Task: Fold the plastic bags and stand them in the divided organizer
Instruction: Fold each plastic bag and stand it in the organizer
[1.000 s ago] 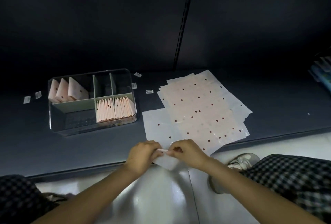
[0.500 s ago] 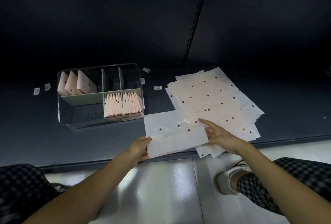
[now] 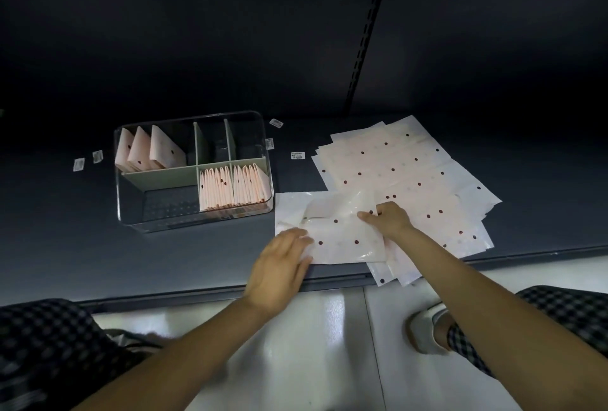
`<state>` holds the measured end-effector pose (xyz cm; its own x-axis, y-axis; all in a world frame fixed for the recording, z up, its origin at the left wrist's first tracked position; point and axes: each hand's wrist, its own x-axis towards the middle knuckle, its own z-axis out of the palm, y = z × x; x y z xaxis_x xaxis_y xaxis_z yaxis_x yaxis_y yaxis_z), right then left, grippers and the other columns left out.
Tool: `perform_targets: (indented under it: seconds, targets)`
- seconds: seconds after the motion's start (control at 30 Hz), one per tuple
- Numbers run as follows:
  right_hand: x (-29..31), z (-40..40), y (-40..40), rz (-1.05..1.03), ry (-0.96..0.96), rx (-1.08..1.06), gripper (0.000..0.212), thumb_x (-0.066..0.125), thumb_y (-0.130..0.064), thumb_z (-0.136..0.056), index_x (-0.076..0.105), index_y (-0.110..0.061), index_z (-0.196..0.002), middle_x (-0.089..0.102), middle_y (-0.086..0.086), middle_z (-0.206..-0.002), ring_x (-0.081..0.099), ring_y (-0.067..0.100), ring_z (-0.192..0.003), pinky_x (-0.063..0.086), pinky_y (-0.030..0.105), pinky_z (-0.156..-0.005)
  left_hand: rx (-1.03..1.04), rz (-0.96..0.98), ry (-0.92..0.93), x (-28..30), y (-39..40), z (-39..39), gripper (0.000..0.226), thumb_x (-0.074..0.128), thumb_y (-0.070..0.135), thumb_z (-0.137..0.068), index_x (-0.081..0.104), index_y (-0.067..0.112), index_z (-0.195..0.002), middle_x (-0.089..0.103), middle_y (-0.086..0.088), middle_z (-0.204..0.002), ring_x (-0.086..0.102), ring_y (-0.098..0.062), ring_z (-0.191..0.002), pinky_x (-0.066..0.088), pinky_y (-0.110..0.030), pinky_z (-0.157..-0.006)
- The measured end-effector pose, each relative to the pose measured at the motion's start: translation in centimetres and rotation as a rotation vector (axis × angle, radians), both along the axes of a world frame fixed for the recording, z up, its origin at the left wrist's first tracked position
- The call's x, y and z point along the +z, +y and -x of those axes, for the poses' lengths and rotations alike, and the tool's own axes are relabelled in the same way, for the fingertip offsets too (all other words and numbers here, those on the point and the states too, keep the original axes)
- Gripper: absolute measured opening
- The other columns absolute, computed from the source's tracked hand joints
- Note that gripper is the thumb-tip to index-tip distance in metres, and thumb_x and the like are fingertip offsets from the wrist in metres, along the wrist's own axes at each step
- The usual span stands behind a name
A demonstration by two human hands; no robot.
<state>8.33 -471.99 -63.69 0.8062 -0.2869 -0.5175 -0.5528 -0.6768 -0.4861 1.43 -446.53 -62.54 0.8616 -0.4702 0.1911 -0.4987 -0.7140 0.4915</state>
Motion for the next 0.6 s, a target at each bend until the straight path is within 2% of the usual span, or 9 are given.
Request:
perform_targets:
  seconds: [0.07,0.13,0.23,0.3,0.37,0.43,0.47,0.53,0.6]
  targets:
    - [-0.3,-0.2,0.1,0.026,0.007,-0.009,0.050,0.062,-0.039,-0.087,0.034,-0.017,-0.053,0.038,-0.004,-0.054,0.039,0.011,-0.052,0.023,0.025,-0.047,-0.113,-0.146,-0.028,-0.9,-0.1,0.6,0.039,0.071,0.018,-0.082,0.063,0.008,-0.118,0.057,-0.010,-0.131,0.053,-0.028,-0.122,0.045,-0.046,-0.100]
    - [-0.5,-0.4,0.2,0.049,0.022,-0.021,0.049,0.061,-0.041,-0.087,0.033,-0.016,-0.055,0.038,-0.003,-0.057,0.039,0.011,-0.054,0.024,0.026,-0.048,-0.157,-0.309,0.022,-1.9,0.0,1.2,0.058,0.068,0.030,-0.084,0.050,0.007,-0.135,0.043,-0.010,-0.145,0.042,-0.027,-0.133,0.033,-0.046,-0.108]
    - [-0.2,-0.3,0.3,0.046,0.031,-0.020,0.048,0.060,-0.042,-0.087,0.033,-0.016,-0.057,0.038,-0.002,-0.059,0.041,0.014,-0.057,0.025,0.026,-0.049,-0.138,-0.452,0.164,-3.6,0.8,1.5,0.070,0.029,0.047,-0.099,-0.004,0.012,-0.149,-0.012,-0.004,-0.155,-0.008,-0.022,-0.145,-0.009,-0.037,-0.117]
    - [0.1,0.3,0.6,0.079,-0.008,-0.015,0.040,0.060,-0.041,-0.088,0.041,-0.012,-0.068,0.046,0.000,-0.070,0.048,0.021,-0.071,0.033,0.029,-0.056,-0.143,-0.527,0.165,-4.2,1.1,1.7,0.070,0.015,0.053,-0.098,-0.017,0.013,-0.146,-0.024,-0.002,-0.152,-0.021,-0.021,-0.142,-0.019,-0.035,-0.114]
    - [0.2,1.8,1.2,0.264,-0.267,-0.001,0.028,0.063,-0.032,-0.088,0.051,-0.007,-0.092,0.055,0.007,-0.091,0.052,0.027,-0.088,0.041,0.033,-0.071,-0.158,-0.564,0.160,-4.3,1.2,1.6,0.073,0.013,0.056,-0.096,-0.017,0.012,-0.145,-0.023,-0.004,-0.152,-0.022,-0.022,-0.141,-0.018,-0.037,-0.113]
    - [0.3,4.1,2.1,0.384,-0.658,0.184,0.020,0.063,-0.021,-0.086,0.058,-0.006,-0.099,0.060,0.010,-0.099,0.054,0.030,-0.090,0.039,0.036,-0.076,-0.170,-0.576,0.144,-4.2,1.1,1.6,0.074,0.015,0.056,-0.096,-0.013,0.010,-0.147,-0.020,-0.006,-0.153,-0.020,-0.023,-0.141,-0.016,-0.039,-0.114]
    - [0.3,5.2,2.3,0.371,-0.773,0.349,0.016,0.061,-0.020,-0.086,0.061,-0.007,-0.095,0.062,0.009,-0.097,0.056,0.030,-0.086,0.038,0.035,-0.076,-0.167,-0.584,0.136,-4.2,1.1,1.6,0.074,0.016,0.056,-0.096,-0.013,0.010,-0.147,-0.019,-0.006,-0.154,-0.019,-0.024,-0.142,-0.015,-0.040,-0.114]
    - [-0.4,7.3,1.8,0.373,-0.821,0.668,0.014,0.064,-0.024,-0.083,0.066,-0.011,-0.086,0.065,0.004,-0.091,0.061,0.026,-0.079,0.041,0.032,-0.073,-0.165,-0.597,0.149,-4.2,1.1,1.6,0.074,0.016,0.056,-0.097,-0.013,0.010,-0.147,-0.020,-0.006,-0.154,-0.020,-0.023,-0.142,-0.017,-0.038,-0.113]
    - [-1.1,8.7,1.0,0.403,-0.789,0.781,0.017,0.081,-0.022,-0.072,0.070,-0.014,-0.082,0.068,0.000,-0.088,0.064,0.021,-0.078,0.050,0.026,-0.072,-0.159,-0.602,0.165,-4.2,1.0,1.5,0.074,0.014,0.056,-0.097,-0.016,0.011,-0.147,-0.023,-0.005,-0.153,-0.022,-0.021,-0.141,-0.019,-0.035,-0.113]
